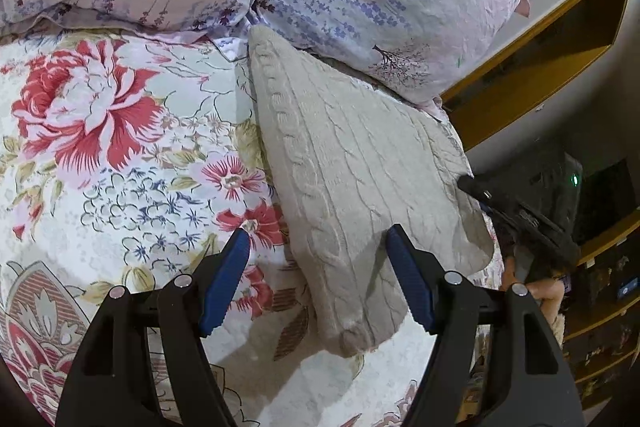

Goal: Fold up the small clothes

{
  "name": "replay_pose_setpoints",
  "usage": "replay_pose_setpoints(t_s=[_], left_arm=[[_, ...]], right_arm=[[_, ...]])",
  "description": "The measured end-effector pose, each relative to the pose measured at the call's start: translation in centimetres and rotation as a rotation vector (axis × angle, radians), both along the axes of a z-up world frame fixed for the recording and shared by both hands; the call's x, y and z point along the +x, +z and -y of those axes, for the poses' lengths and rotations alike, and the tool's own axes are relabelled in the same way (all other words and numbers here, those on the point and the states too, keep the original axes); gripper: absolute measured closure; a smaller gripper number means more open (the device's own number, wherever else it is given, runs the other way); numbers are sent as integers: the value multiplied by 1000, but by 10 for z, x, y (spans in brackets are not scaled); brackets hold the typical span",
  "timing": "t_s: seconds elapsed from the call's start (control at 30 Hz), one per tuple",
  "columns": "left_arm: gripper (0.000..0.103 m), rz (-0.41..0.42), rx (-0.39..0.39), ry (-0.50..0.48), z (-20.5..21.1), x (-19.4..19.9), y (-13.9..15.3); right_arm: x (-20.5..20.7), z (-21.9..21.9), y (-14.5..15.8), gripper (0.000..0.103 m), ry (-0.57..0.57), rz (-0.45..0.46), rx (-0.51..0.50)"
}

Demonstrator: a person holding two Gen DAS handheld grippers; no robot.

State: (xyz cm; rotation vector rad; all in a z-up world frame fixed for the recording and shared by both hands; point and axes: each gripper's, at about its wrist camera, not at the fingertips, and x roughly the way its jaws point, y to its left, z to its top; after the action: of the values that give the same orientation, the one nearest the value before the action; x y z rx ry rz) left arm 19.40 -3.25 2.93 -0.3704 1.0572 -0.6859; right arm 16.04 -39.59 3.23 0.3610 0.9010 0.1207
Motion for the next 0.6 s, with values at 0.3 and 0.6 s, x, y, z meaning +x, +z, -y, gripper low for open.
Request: replay_pose_setpoints(t_s=[0.3,0.6], left_arm=[[32,-7,-17,9,2,-8,1],[32,-14,7,-10,12,-16,1]], right_arm=[[-51,23,-8,56,13,-8,212],[-64,14,7,95,5,86,120]])
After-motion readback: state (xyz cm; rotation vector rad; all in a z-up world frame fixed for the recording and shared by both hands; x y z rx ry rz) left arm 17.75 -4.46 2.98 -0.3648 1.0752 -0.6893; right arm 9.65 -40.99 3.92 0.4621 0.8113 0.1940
